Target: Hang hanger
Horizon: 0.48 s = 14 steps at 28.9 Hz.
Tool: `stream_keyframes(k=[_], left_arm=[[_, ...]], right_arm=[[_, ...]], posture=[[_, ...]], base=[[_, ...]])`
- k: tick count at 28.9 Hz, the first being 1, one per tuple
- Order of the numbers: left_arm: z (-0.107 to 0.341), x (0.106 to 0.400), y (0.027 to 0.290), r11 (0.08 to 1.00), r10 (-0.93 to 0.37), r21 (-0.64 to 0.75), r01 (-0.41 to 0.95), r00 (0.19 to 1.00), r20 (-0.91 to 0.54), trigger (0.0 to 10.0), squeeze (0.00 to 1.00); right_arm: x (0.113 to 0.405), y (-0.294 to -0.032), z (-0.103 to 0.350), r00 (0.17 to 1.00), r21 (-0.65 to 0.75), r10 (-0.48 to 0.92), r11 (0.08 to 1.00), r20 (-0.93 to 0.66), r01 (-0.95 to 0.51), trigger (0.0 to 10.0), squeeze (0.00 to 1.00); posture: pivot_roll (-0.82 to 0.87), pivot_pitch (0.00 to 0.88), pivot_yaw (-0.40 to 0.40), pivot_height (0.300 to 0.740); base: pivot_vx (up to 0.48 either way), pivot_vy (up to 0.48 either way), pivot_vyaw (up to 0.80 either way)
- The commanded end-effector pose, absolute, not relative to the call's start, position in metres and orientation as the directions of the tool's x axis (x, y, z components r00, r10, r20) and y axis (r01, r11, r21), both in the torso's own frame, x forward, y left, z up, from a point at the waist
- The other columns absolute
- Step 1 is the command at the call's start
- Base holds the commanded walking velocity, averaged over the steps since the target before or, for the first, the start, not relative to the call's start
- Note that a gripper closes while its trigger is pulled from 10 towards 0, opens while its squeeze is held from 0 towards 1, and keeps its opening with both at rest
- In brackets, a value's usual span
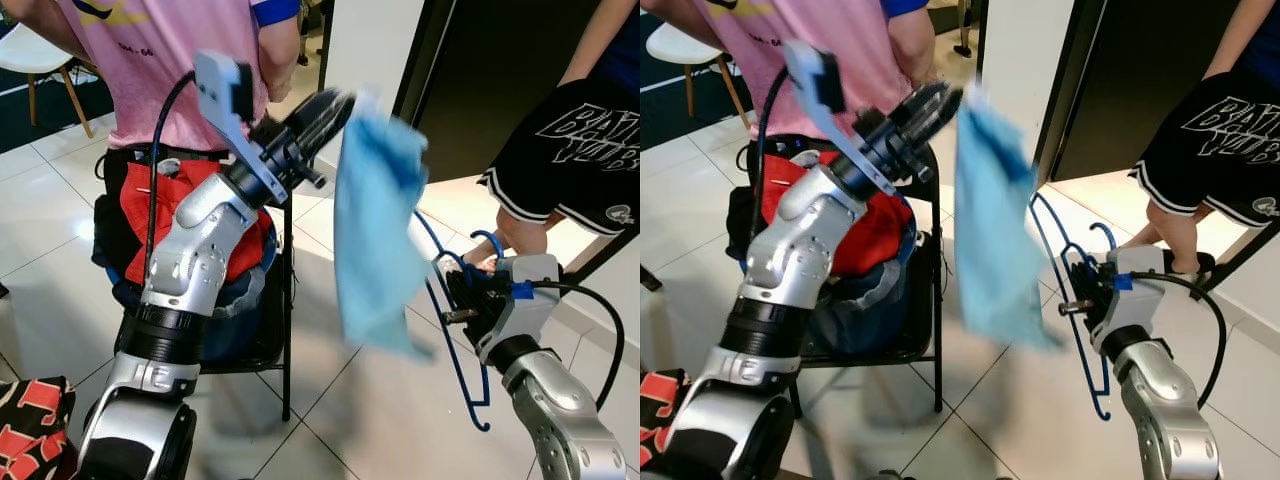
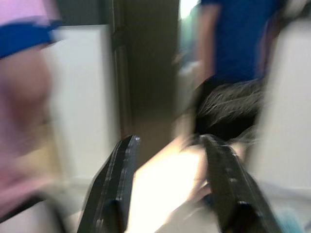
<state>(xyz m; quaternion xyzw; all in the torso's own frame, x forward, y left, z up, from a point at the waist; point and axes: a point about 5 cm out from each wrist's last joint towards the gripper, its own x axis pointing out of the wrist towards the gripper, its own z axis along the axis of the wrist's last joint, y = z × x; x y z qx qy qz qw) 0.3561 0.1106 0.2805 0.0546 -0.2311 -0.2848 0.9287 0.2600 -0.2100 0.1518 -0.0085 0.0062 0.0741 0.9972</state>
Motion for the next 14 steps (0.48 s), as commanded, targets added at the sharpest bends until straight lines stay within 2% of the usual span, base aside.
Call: stream_keyframes(k=[1,2,3,5,6,8,9,10,11,12,13,14], left_arm=[[0.279,0.359,0.118,0.848,-0.512,0.360,0.389,0.775,0.369,10.0,1.00],[0.279,0.359,0.118,0.848,-0.512,0.360,0.389,0.775,0.369,10.0,1.00],[0.278,0.361,0.127,0.835,-0.483,0.454,0.312,0.811,0.330,10.0,0.00],[0.278,0.361,0.127,0.835,-0.483,0.454,0.312,0.811,0.330,10.0,0.00],[0.277,0.362,0.138,0.807,-0.435,0.547,0.223,0.851,0.295,10.0,0.00],[0.277,0.362,0.138,0.807,-0.435,0.547,0.223,0.851,0.295,10.0,0.00],[0.275,0.362,0.159,0.781,-0.333,0.615,0.108,0.905,0.264,10.0,0.00],[0.275,0.362,0.159,0.781,-0.333,0.615,0.108,0.905,0.264,10.0,0.00],[0.267,0.359,0.185,0.814,-0.175,0.581,0.009,0.957,0.231,10.0,0.00],[0.267,0.359,0.185,0.814,-0.175,0.581,0.009,0.957,0.231,10.0,0.00],[0.247,0.353,0.208,0.891,-0.024,0.453,-0.046,0.989,0.148,10.0,0.00],[0.247,0.353,0.208,0.891,-0.024,0.453,-0.046,0.989,0.148,10.0,0.00]], right_arm=[[0.259,-0.215,0.150,0.992,-0.017,0.125,0.992,-0.017,-0.126,10.0,0.00],[0.259,-0.215,0.150,0.992,-0.017,0.125,0.992,-0.017,-0.126,10.0,0.00],[0.259,-0.215,0.150,0.992,-0.015,0.126,0.992,-0.017,-0.126,10.0,0.00],[0.259,-0.215,0.150,0.992,-0.015,0.126,0.992,-0.017,-0.126,10.0,0.00],[0.259,-0.214,0.150,0.992,-0.013,0.127,0.992,-0.017,-0.127,10.0,0.00],[0.259,-0.214,0.150,0.992,-0.013,0.127,0.992,-0.017,-0.127,10.0,0.00],[0.259,-0.214,0.150,0.992,-0.011,0.128,0.992,-0.018,-0.128,10.0,0.00],[0.259,-0.214,0.150,0.992,-0.011,0.128,0.992,-0.018,-0.128,10.0,0.00],[0.258,-0.214,0.150,0.991,-0.009,0.129,0.992,-0.019,-0.130,10.0,0.00],[0.258,-0.214,0.150,0.991,-0.009,0.129,0.992,-0.019,-0.130,10.0,0.00],[0.258,-0.213,0.150,0.991,-0.007,0.131,0.991,-0.021,-0.131,10.0,0.00],[0.258,-0.213,0.150,0.991,-0.007,0.131,0.991,-0.021,-0.131,10.0,0.00]], posture=[[-0.02,0.128,-0.063,0.740],[-0.02,0.128,-0.063,0.740],[-0.01,0.130,-0.065,0.740],[-0.01,0.130,-0.065,0.740],[-0.01,0.132,-0.066,0.740],[-0.01,0.132,-0.066,0.740],[-0.01,0.136,-0.067,0.740],[-0.01,0.136,-0.067,0.740],[-0.01,0.138,-0.064,0.740],[-0.01,0.138,-0.064,0.740],[-0.01,0.138,-0.064,0.740],[-0.01,0.138,-0.064,0.740]], base=[[0.000,0.000,0.00],[0.000,0.000,0.00],[0.000,0.000,0.00],[0.000,0.000,0.00],[0.000,0.000,0.00],[0.000,0.000,0.00],[0.000,0.000,0.00],[0.000,0.000,0.00],[0.000,0.000,0.00],[0.000,0.000,0.00],[0.000,0.000,0.00],[0.000,0.000,0.00]])
